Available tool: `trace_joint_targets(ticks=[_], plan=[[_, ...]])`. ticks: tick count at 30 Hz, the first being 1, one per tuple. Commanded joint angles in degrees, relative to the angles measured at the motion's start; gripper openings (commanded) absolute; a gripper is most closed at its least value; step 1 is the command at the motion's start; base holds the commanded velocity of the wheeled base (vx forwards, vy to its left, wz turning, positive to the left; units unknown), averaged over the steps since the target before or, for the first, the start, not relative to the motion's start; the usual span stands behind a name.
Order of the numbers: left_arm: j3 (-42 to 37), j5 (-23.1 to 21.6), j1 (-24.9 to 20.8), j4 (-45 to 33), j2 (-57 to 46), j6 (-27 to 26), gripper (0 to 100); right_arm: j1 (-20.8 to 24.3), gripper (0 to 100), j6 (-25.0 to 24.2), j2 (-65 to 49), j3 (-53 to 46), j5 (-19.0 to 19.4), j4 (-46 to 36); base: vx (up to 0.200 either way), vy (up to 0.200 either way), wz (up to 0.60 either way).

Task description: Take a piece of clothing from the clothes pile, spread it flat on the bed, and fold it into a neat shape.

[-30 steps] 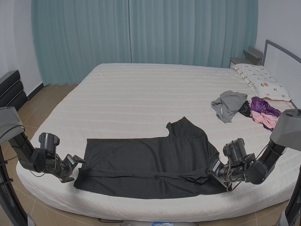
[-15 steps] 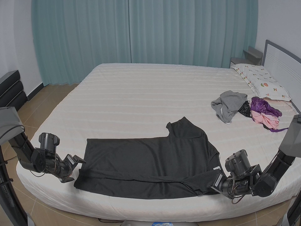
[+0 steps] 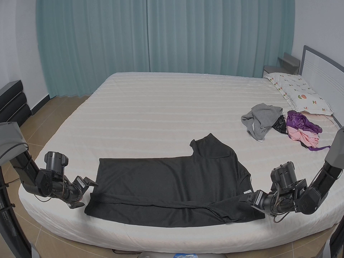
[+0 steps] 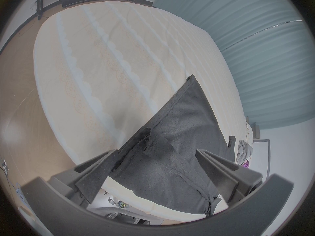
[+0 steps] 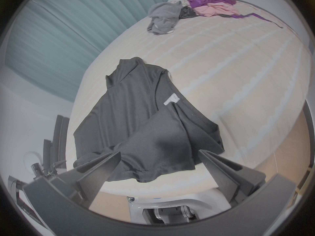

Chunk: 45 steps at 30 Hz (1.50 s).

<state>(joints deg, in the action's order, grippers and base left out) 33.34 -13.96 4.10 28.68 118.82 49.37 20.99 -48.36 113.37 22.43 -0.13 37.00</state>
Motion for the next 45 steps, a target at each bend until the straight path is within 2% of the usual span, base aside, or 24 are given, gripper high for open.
trace_joint_targets(ticks=[1, 7, 9, 12, 17, 19, 22, 29, 34, 36, 42, 45], plan=[[0.8, 0.2, -0.1, 0.2, 0.5, -0.4, 100, -5.1, 100, 4.4, 2.4, 2.1, 4.4, 1.8, 0.000, 0.000, 0.00], [2.3, 1.1, -1.3, 0.2, 0.6, -1.3, 100, -8.1, 100, 11.8, 9.9, 4.6, 7.0, 8.8, 0.000, 0.000, 0.00], [3.3, 1.5, -1.5, 0.1, 0.4, -1.4, 100, -8.1, 100, 12.8, 12.0, 4.9, 8.3, 11.4, 0.000, 0.000, 0.00], [4.4, 1.7, -3.0, -0.5, 0.6, -1.4, 100, -8.2, 100, 12.9, 14.0, 5.9, 9.9, 15.0, 0.000, 0.000, 0.00], [5.0, 2.8, -5.3, -0.4, 1.9, -1.5, 100, -8.2, 100, 12.9, 15.4, 7.8, 10.3, 15.3, 0.000, 0.000, 0.00], [6.2, 8.1, -6.4, -0.3, 4.6, -2.3, 100, -8.2, 100, 13.2, 16.1, 8.2, 10.2, 15.9, 0.000, 0.000, 0.00], [6.4, 10.7, -6.7, 0.1, 6.6, -3.4, 100, -8.9, 100, 13.3, 16.2, 9.1, 10.3, 15.9, 0.000, 0.000, 0.00], [7.2, 11.1, -7.4, 0.1, 7.6, -3.5, 100, -9.1, 100, 12.7, 16.4, 9.3, 10.4, 15.9, 0.000, 0.000, 0.00], [9.0, 13.3, -7.8, 0.1, 9.1, -3.2, 100, -9.0, 100, 12.5, 16.9, 8.8, 11.3, 15.9, 0.000, 0.000, 0.00], [10.5, 14.8, -7.8, 0.2, 9.9, -2.8, 100, -9.0, 100, 12.5, 17.2, 8.6, 12.0, 16.3, 0.000, 0.000, 0.00], [12.2, 15.2, -7.3, 1.9, 10.7, 1.0, 100, -9.0, 100, 12.4, 17.3, 8.3, 12.1, 16.7, 0.000, 0.000, 0.00], [13.8, 16.0, -5.4, 6.5, 11.7, 5.6, 100, -9.0, 100, 12.3, 17.3, 8.2, 12.1, 16.8, 0.000, 0.000, 0.00]])
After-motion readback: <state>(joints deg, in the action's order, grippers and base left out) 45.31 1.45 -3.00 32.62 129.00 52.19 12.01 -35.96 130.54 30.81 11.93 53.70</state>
